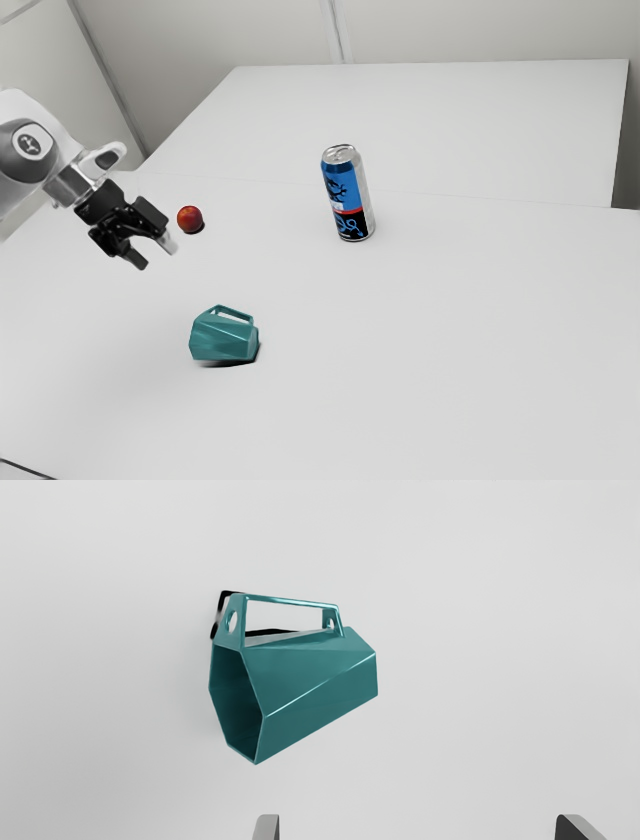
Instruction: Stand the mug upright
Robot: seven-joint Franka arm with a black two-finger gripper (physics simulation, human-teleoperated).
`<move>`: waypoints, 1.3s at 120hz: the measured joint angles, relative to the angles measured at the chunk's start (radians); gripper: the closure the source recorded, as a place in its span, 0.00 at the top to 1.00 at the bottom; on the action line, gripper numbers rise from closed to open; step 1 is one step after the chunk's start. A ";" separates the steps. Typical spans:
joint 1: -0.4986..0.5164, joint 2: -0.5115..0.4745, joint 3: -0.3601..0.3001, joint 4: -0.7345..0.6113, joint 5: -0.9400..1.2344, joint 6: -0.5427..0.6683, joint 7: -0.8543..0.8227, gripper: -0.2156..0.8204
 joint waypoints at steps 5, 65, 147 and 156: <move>0.001 0.003 0.016 -0.035 -0.031 0.027 0.015 0.79; 0.003 0.123 0.098 -0.246 -0.354 0.243 0.215 0.79; 0.003 0.210 0.092 -0.286 -0.577 0.150 0.440 0.79; 0.002 0.219 0.091 -0.290 -0.595 0.135 0.458 0.79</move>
